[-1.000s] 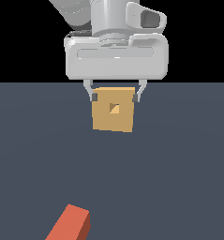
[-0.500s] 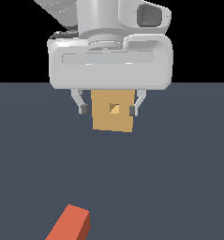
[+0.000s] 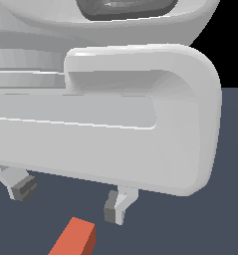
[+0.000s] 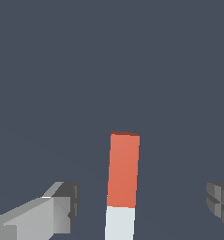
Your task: Insert the peg into the horizontal hole in a box.
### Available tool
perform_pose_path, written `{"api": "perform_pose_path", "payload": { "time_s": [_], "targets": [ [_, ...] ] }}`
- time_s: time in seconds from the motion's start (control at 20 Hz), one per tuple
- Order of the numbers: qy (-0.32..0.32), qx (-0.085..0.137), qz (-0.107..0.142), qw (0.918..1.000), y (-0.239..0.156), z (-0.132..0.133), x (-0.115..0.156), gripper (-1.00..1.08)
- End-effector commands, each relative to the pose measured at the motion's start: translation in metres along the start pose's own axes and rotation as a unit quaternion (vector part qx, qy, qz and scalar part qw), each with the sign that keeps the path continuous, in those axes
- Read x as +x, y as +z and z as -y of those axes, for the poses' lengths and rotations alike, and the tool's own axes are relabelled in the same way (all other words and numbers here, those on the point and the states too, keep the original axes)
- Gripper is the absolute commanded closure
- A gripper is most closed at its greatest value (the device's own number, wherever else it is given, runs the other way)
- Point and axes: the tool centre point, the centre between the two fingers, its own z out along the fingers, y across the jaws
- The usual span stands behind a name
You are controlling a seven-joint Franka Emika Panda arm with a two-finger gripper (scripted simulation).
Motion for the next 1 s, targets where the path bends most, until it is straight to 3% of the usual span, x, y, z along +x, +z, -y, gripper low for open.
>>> {"api": "perform_pose_path", "payload": {
  "time_s": [0.0,0.4,0.95],
  "targets": [
    [0.009,0.0,-0.001,1.0,0.011,0.004,-0.033,-0.92],
    [0.028,0.001,-0.003,0.9996,0.033,0.012,-0.094,-0.92],
    [0.031,0.001,-0.003,0.9995,0.045,0.013,-0.103,-0.92]
  ]
}}
